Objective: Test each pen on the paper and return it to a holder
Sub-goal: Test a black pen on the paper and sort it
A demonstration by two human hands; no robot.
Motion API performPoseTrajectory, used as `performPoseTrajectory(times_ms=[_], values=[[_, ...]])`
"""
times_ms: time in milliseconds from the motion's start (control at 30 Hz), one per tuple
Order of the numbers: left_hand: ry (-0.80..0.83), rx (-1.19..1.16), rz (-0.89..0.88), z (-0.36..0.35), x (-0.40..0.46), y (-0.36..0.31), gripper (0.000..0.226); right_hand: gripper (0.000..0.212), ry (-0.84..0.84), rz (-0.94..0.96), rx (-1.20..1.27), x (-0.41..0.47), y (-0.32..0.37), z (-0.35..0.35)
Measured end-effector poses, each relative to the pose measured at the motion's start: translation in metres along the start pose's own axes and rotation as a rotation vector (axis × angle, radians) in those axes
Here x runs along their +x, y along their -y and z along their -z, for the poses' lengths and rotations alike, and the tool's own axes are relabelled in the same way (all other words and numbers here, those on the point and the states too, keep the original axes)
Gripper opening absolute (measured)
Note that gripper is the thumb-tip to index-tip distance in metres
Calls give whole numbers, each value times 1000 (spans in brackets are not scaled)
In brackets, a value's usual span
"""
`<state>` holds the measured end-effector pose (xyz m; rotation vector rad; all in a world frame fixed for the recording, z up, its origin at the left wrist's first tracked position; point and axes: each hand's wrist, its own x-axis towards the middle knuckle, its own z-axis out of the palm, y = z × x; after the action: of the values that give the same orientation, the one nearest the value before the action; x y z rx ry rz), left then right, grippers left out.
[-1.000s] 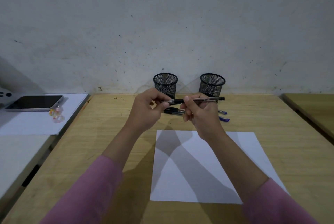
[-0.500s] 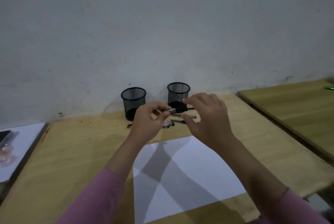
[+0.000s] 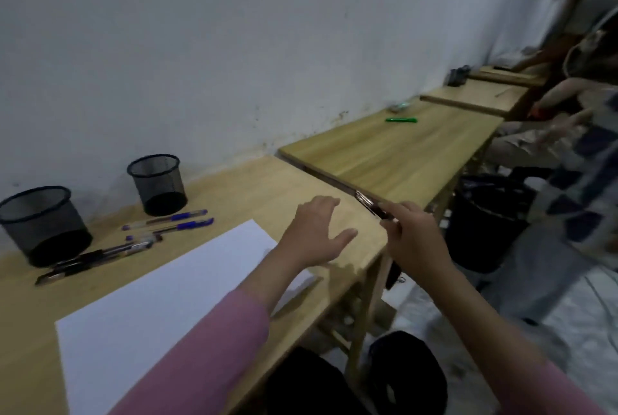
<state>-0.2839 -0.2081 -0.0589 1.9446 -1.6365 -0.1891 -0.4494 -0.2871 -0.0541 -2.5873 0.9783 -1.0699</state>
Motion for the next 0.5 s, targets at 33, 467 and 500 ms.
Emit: performPoseTrajectory(times_ms=[33,467,500], values=[[50,71,-37,-13,5,-7,69,26,20,-68,2,-9,-14,8],[305,264,-126,-77,28,-4,52,70,198,-587,270,-116,-150,-38],[298,255,-124,-78,28,-4,51,67,213,-613,265,-120,-157,-45]])
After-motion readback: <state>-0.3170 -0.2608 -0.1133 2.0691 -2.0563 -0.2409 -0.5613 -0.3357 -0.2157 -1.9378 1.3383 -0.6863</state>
